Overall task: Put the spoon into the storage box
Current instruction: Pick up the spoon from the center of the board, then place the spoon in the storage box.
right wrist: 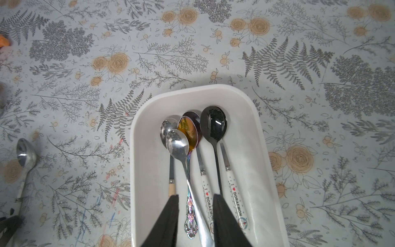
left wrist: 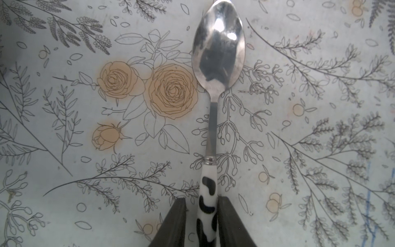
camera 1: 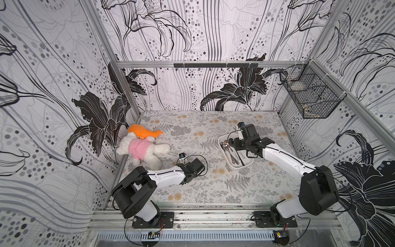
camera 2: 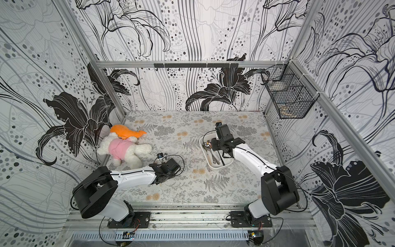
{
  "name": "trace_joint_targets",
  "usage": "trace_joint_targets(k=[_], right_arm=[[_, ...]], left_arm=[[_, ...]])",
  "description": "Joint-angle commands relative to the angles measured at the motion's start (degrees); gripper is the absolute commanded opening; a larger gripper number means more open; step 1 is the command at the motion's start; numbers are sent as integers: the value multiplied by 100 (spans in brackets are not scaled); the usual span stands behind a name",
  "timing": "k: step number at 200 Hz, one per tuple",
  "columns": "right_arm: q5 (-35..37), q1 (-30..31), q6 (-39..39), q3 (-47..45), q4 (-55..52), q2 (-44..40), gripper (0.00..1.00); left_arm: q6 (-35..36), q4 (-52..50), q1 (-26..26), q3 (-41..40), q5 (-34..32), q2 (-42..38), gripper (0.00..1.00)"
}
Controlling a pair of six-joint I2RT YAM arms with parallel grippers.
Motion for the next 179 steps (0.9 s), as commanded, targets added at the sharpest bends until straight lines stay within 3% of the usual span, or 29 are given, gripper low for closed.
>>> trace_joint_targets(k=[1, 25, 65, 103, 135, 179], right_arm=[[173, 29, 161, -109, 15, -221, 32], [235, 30, 193, -139, 28, -311, 31], [394, 30, 255, -286, 181, -584, 31], [703, 28, 382, -542, 422, -890, 31], [1136, 21, 600, -947, 768, -1268, 31], [1971, -14, 897, -1259, 930, -1521, 30]], left_arm=[[-3, -13, 52, -182, 227, 56, 17], [-1, -97, 69, -159, 126, -105, 0], [66, -382, 61, 207, -176, -419, 0], [25, -867, -242, 1183, -398, -159, 0], [165, -990, -527, 2550, -257, 551, 0], [216, -2134, -1017, 5818, -437, 2506, 0]])
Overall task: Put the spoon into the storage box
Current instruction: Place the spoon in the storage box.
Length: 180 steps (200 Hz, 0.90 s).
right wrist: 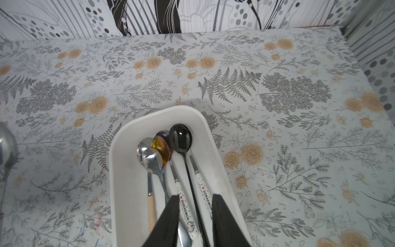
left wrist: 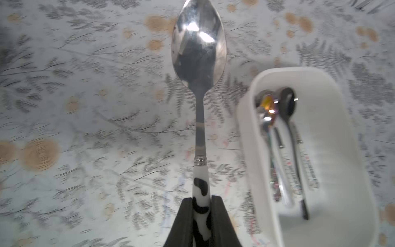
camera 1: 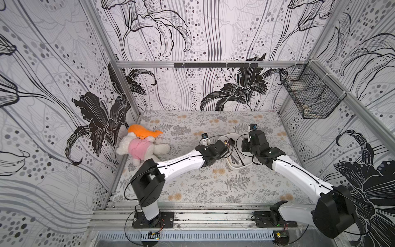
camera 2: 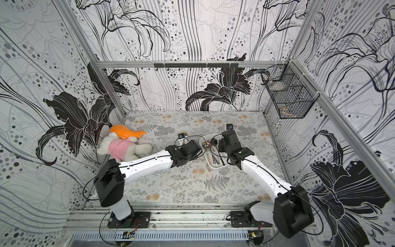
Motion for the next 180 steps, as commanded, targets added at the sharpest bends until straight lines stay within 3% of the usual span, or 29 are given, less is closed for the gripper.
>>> trace_joint_targets(k=[1, 22, 44, 119, 180], right_arm=[[731, -22, 312, -189, 228, -195, 30], [914, -70, 451, -298, 230, -274, 30], [1221, -101, 596, -346, 159, -373, 30], [1928, -185, 1115, -346, -197, -359, 30], [1942, -238, 1192, -330, -238, -260, 30]], left_arm=[[101, -707, -240, 1325, -152, 815, 0], [169, -829, -317, 2333, 271, 1530, 0], [13, -807, -326, 2786, 393, 1950, 0], [-462, -519, -215, 3054, 741, 2550, 0], [-645, -63, -63, 2940, 986, 2782, 0]])
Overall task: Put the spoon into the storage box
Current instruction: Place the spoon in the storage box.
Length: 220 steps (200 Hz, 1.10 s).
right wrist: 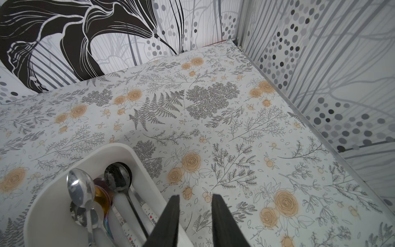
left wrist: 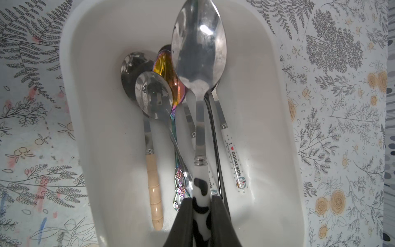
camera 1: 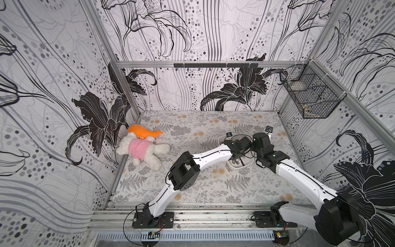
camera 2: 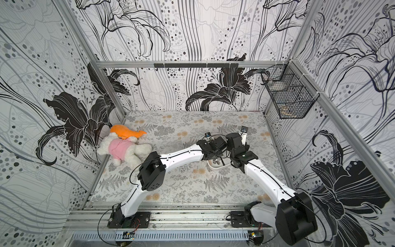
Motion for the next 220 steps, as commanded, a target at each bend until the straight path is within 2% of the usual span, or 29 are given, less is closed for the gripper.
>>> trace_joint_targets(k=[1, 105, 126, 149, 220], right_arm=[[168, -19, 138, -3, -123, 60, 30], [99, -39, 133, -29, -92, 59, 30], [90, -45, 118, -33, -92, 51, 30], [81, -46, 124, -46, -77, 18, 30], [75, -55, 110, -55, -73, 33, 30]], left_arm=[[-131, 371, 66, 57, 95, 182, 0], [-202, 838, 216, -126, 288, 501, 0], [-192, 909, 225, -175, 333, 519, 9], [-184, 1000, 243, -258, 398, 515, 15], [-61, 1210, 268, -364, 504, 451, 27]])
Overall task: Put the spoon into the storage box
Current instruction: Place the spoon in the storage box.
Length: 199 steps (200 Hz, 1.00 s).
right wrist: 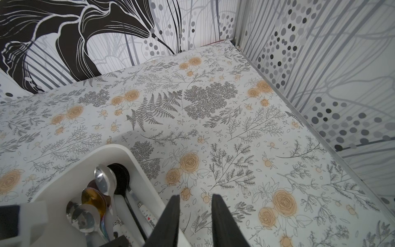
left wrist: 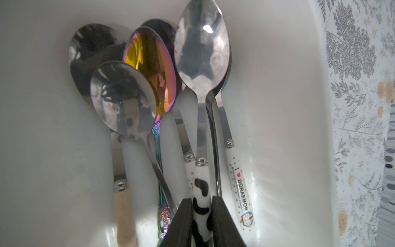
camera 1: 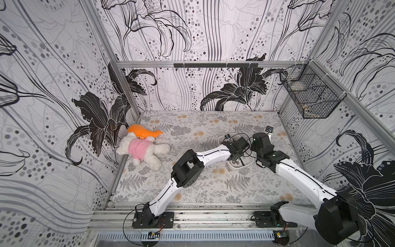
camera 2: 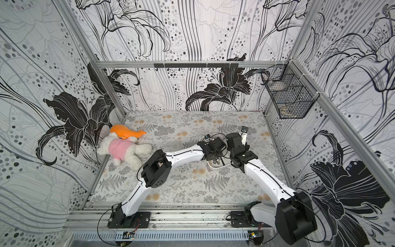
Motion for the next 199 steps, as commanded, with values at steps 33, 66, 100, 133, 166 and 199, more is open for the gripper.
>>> trace_joint_targets(k=[33, 66, 100, 133, 166, 199], right_arm=[[59, -48, 93, -49, -90, -17, 30], [81, -79, 74, -64, -90, -100, 30], [58, -96, 47, -50, -80, -154, 30], [12, -105, -9, -39, -78, -253, 30], [-120, -114, -137, -29, -5, -268, 30], [-257, -114, -349, -46, 125, -277, 30]], left_arm=[[200, 676, 63, -425, 159, -168, 32], [430, 1058, 64, -842, 63, -580, 34], [694, 1565, 63, -1412, -140, -1209, 38], [948, 1785, 63, -1792, -386, -1774, 40], [1343, 2078, 66, -2359, -823, -2527, 40], [1997, 2739, 102, -3612, -1816, -3836, 42]])
